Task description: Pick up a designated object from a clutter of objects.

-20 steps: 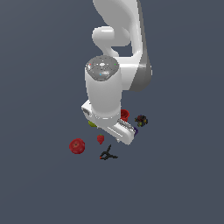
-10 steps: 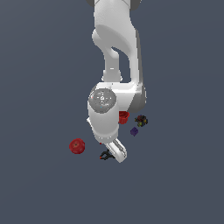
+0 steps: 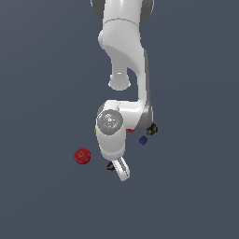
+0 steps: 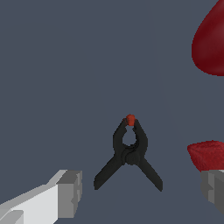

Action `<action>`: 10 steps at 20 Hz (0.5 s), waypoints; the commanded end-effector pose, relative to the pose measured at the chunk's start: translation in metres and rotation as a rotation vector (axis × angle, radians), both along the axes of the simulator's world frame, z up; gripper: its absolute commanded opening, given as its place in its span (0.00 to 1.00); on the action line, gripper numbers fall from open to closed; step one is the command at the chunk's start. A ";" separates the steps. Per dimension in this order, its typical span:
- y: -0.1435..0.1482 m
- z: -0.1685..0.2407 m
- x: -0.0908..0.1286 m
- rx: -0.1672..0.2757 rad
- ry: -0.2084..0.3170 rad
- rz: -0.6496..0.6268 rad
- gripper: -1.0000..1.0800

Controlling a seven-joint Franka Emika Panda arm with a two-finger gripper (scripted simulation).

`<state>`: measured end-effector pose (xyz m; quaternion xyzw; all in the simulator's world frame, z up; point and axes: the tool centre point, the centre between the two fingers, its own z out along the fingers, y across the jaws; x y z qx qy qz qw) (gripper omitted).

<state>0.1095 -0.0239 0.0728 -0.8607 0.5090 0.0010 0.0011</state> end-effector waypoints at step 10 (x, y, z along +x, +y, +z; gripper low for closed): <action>-0.001 -0.014 0.001 -0.003 0.000 -0.029 0.96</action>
